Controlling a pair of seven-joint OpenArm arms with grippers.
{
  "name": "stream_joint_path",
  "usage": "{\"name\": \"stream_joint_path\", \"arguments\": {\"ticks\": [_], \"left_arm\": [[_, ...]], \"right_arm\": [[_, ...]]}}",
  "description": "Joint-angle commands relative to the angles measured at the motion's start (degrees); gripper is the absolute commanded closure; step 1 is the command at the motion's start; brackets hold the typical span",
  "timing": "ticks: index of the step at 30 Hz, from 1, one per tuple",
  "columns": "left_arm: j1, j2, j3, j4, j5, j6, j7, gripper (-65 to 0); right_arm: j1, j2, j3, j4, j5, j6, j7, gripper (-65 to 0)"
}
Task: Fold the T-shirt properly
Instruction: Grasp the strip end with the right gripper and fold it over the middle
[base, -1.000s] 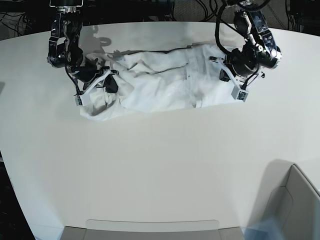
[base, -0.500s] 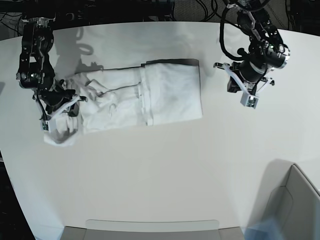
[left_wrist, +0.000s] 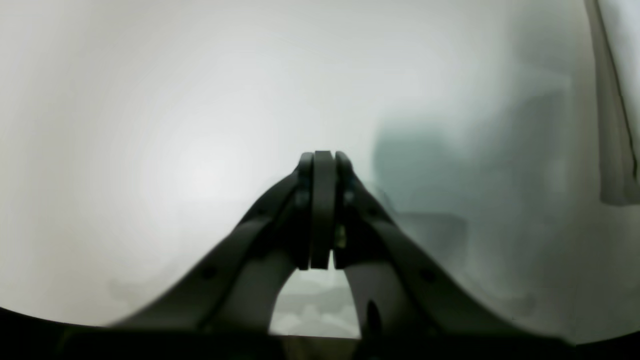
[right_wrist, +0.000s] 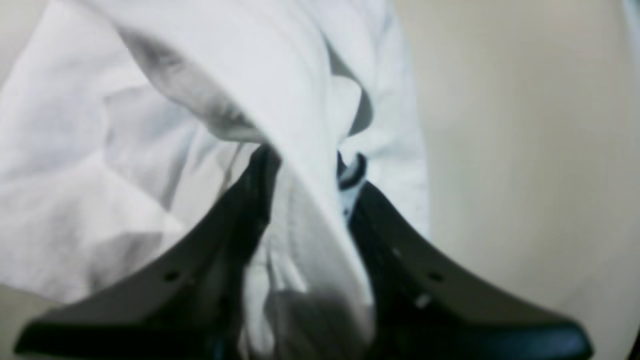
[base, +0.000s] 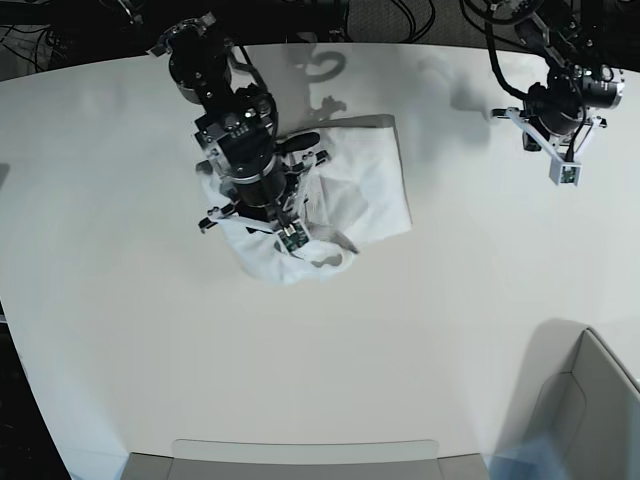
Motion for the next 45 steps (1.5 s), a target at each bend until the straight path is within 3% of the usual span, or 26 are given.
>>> {"name": "stream_joint_path", "arguments": {"ticks": [1,4,9,20,21,27,30,36,40,42,45], "left_arm": [[0.64,-0.70,-0.21,0.79,-0.45,-0.06,-0.36,0.0],[1.25,-0.70,-0.21,0.79,-0.54,-0.06,-0.36,0.0],[1.34,-0.70,-0.12,0.79,-0.54,-0.06,-0.36,0.0],[0.90,-0.70,0.23,-0.17,-0.54,-0.06,-0.36,0.0],[0.81,-0.70,0.15,-0.79,-0.54,-0.06,-0.36,0.0],[0.72,-0.70,0.15,-3.34,-0.54,-0.06,-0.71,0.0],[0.72,-0.62,0.15,-3.34,-0.54,-0.06,-0.71,0.0],[0.72,-0.62,-0.21,-3.34,-0.54,-0.06,-0.80,0.0],[0.72,-0.62,-0.21,-3.34,-0.45,-0.06,-0.89,0.0],[0.72,-0.53,-0.21,-3.34,-0.45,-0.06,-0.89,0.0],[0.55,-0.26,0.32,-3.16,-0.89,-0.06,-0.89,0.0]], "right_arm": [[1.99,-2.01,-1.57,0.39,-1.93,-0.03,2.09,0.0],[3.48,-4.91,-4.91,-3.30,-5.97,-0.03,2.09,0.0],[5.24,-8.07,-7.81,-9.63,-7.64,-0.03,2.45,0.0],[5.50,-10.27,-13.44,-13.15,-7.29,-0.03,2.53,0.0],[5.33,-10.53,-13.79,-13.15,-7.29,-0.03,2.53,-1.3],[4.10,-11.15,-17.22,-12.88,-7.29,0.06,2.53,-28.0],[4.10,-11.59,-19.50,-12.88,-6.50,0.06,2.53,-33.9],[4.45,-12.55,-22.32,-11.74,1.76,0.06,3.06,-34.2],[3.92,-11.85,-21.79,-5.59,7.92,0.15,7.90,-34.2],[4.36,-10.80,-18.62,-2.51,8.80,0.06,8.42,-33.3],[5.50,-10.36,-11.15,-1.45,8.89,0.15,8.34,-25.3]]}}
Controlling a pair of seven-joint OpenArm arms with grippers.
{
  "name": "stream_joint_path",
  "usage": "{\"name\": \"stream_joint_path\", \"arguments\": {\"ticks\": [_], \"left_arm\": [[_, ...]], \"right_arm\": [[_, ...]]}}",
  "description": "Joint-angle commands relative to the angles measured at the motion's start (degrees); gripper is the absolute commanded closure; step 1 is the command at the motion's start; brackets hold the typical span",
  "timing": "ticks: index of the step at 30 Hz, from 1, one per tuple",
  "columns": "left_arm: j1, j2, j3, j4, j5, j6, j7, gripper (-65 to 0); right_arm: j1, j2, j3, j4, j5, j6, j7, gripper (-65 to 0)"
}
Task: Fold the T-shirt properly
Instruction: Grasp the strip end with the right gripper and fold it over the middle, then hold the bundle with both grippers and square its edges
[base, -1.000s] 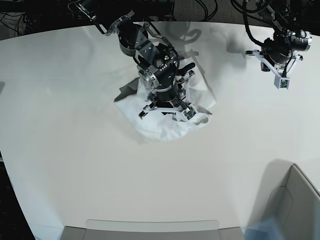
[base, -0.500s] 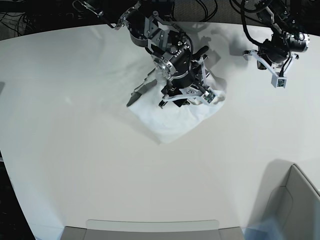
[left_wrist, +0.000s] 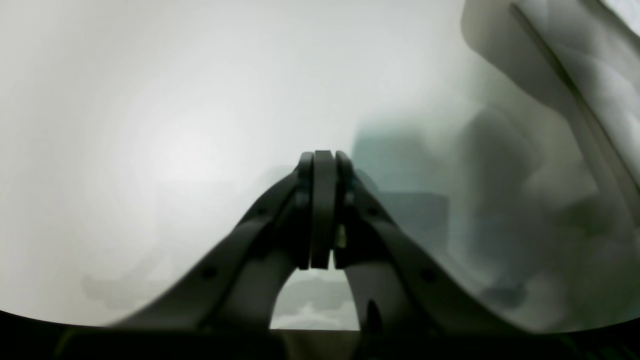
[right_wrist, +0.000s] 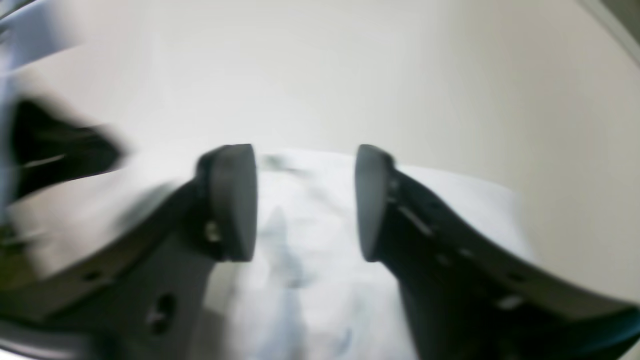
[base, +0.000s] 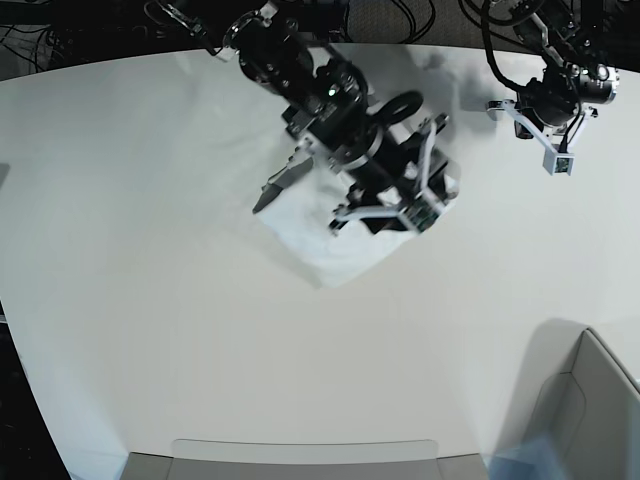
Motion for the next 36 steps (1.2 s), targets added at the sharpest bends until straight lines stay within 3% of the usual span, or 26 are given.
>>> {"name": "stream_joint_path", "arguments": {"ticks": [1,5,7,9,12,15,20,25,30,36], "left_arm": [[-0.72,-0.24,0.52,1.25,-1.05,-0.06,-0.54,0.0],[-2.39,-0.68,6.59,1.52,-7.64,-0.06,-0.63,0.0],[-2.66,-0.59,9.84,2.49,-11.33,-0.06,-0.63,0.0],[-2.74,-0.24,13.44,3.98,-14.06,-0.06,-0.71,0.0],[-2.92,0.73,17.75,5.65,-14.58,-0.06,-1.59,0.0],[-2.92,1.52,20.48,6.09,-14.67,-0.06,-2.74,0.0],[-2.83,3.54,24.52,6.18,-14.67,-0.06,-3.09,0.0],[-2.74,4.33,29.88,6.27,-14.76,-0.06,-2.91,0.0],[-2.13,6.97,36.12,6.27,-14.76,-0.06,-2.74,0.0],[2.18,3.45,42.45,5.83,-14.41,-0.06,-3.26,0.0]], "right_arm": [[1.70,0.62,2.94,0.77,-0.47,-0.40,1.15,-21.7],[3.11,5.90,11.03,-0.37,0.32,-0.40,1.23,-5.7],[4.34,9.06,14.01,-1.69,2.70,-0.31,1.23,-1.8],[5.13,11.70,16.04,-3.53,7.71,-0.14,1.23,-1.3],[4.78,14.42,18.15,-5.73,15.62,3.03,1.15,-1.3],[3.20,16.09,19.64,-10.13,19.57,4.08,1.23,-1.3],[0.56,17.32,19.64,-16.63,19.93,4.26,1.50,-1.3],[-1.37,17.50,20.17,-5.64,20.01,4.17,1.50,-1.3],[-0.85,17.15,24.92,0.16,20.19,4.17,1.50,-1.3],[3.73,16.71,25.36,-8.02,20.19,4.35,1.59,-1.3]]}}
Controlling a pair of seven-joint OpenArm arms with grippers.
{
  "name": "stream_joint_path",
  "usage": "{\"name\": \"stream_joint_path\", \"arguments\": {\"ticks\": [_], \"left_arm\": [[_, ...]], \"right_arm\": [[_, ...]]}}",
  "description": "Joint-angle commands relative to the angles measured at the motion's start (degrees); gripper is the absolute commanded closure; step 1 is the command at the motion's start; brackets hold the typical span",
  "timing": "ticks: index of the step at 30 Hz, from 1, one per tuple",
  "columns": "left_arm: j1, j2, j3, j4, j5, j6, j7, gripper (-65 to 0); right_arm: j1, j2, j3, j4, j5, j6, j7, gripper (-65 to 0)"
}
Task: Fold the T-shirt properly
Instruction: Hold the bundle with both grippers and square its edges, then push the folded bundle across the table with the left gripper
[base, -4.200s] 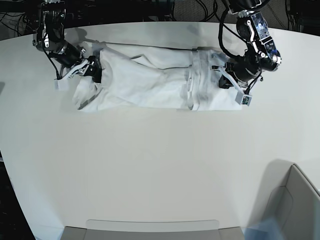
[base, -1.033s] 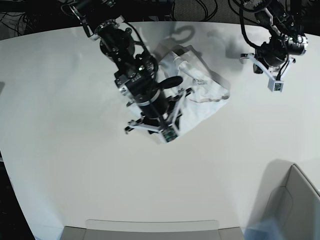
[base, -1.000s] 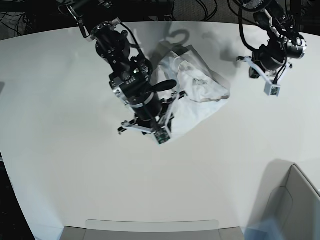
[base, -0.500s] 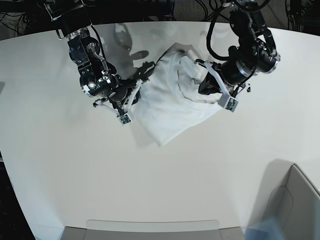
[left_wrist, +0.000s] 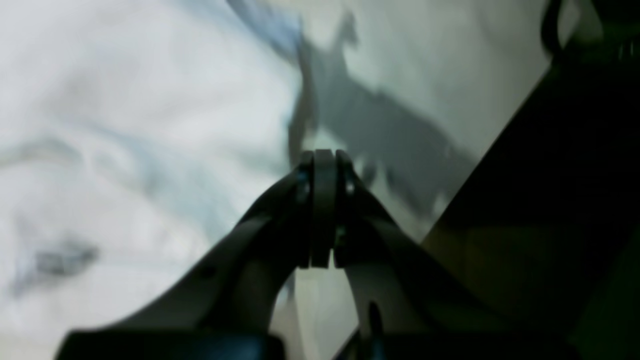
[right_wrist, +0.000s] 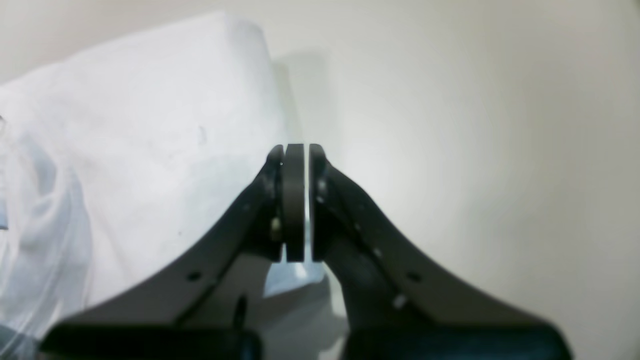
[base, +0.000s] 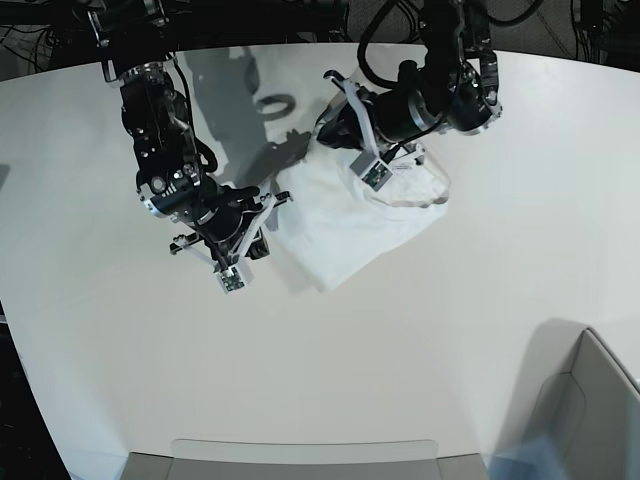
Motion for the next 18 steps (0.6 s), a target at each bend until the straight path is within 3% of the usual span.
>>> {"name": "stream_joint_path", "arguments": {"ticks": [1,6,8,15,18], "left_arm": [[-0.38,-0.07,0.51,0.82,-1.08,-0.08,-1.45,0.0],[-0.73,-0.25,-2.65,-3.66,6.49,-0.08,-2.94,0.0],[-2.31,-2.44,-2.65,-6.39,9.83,-0.08,-3.65,0.0],[-5.39,-8.69,-3.00,-14.92,10.79,-0.08,-5.05,0.0],[-8.64,-9.92,-7.14,-17.11,10.79,-0.08,-7.87,0.0]], "right_arm": [[2.46,-0.45,0.29,-1.41,-0.09,-0.07,1.34,-1.3],[5.54,-0.54,0.29,-10.37,-0.09,-0.07,1.43,-1.3],[5.45,-0.54,-0.59,-11.60,-0.18,-0.07,1.34,-1.3],[0.79,2.63,-10.53,-10.11,-0.18,-0.07,0.91,-1.3],[-3.60,4.38,-13.96,-5.45,-0.09,-0.07,0.55,-1.3]]}}
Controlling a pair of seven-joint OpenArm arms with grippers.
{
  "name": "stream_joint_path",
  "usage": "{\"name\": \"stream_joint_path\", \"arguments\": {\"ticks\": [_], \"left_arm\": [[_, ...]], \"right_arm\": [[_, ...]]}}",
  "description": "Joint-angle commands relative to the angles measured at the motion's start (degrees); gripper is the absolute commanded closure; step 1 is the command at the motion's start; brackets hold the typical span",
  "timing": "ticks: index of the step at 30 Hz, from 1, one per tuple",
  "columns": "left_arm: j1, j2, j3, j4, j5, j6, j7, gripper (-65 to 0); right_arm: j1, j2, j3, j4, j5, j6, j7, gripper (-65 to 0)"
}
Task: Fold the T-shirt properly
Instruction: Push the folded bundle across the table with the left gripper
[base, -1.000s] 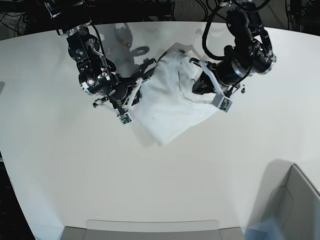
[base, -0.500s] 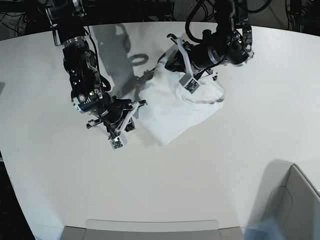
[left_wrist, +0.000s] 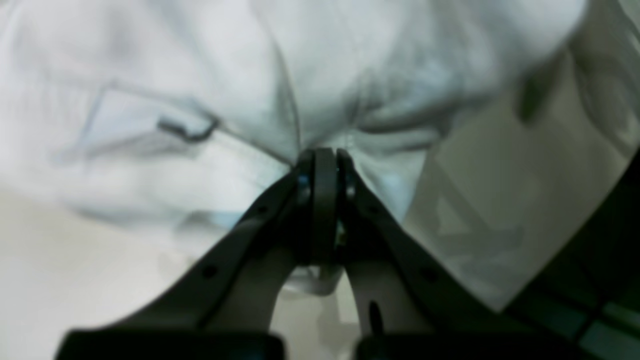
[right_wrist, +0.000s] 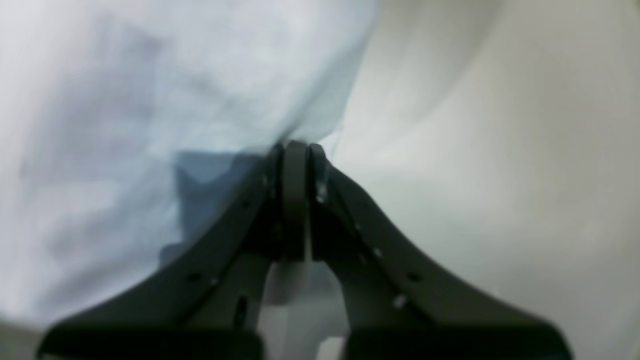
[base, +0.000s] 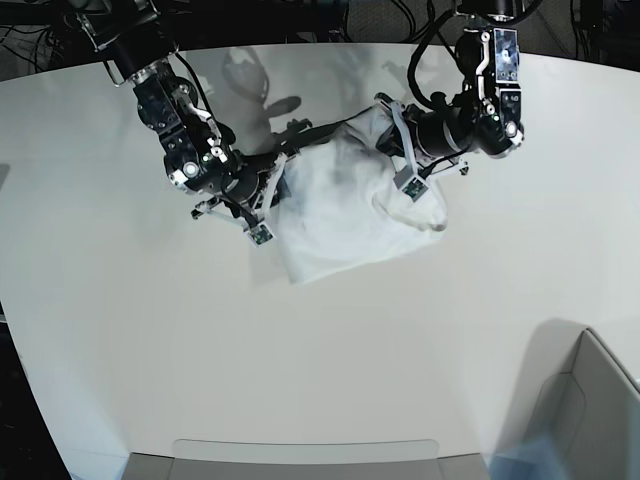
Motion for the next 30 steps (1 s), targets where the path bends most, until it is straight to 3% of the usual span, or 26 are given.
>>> {"name": "stream_joint_path", "arguments": {"ticks": [1,4,7,13,16,24,27,30], "left_arm": [[-3.01,-0.98,-2.95,-0.64,2.44,1.06,-0.81,0.0],[-9.43,-0.98,-11.39,-2.75,2.44,1.06,-0.55,0.0],[-12.94,-0.80,-16.67,-0.90,2.18,1.06,1.48,0.0],[-11.01,-0.45,-18.51,9.38,2.00,1.06,5.34,0.0],[-7.67,0.25,-15.87,12.81,2.00,1.06,5.52,0.0],[-0.37,-0.01,1.71,13.51,2.36,1.06,5.08,0.0],[0.15,-0.19,4.52,12.81,2.53,1.06,5.08,0.0],[-0.28,-0.19,4.35,10.35,6.66,1.06,4.99,0.0]], "right_arm": [[-2.06,-0.29,-1.15,3.53,1.92,1.18,-2.21,-1.3],[-6.72,-0.64,-1.77,13.72,1.92,1.18,-7.04,-1.3],[-8.83,-0.29,-0.80,21.11,1.65,1.18,-6.96,-1.3],[-8.13,-0.73,10.28,23.83,1.92,1.18,-3.00,-1.3],[-5.93,-0.91,11.95,21.20,2.01,1.09,-2.21,-1.3],[-2.24,-5.83,11.77,6.43,1.65,1.09,-2.21,-1.3],[-2.77,-7.24,9.75,5.81,1.65,1.09,-2.38,-1.3],[-4.52,-7.50,4.56,5.90,1.65,1.09,-2.47,-1.3]]}}
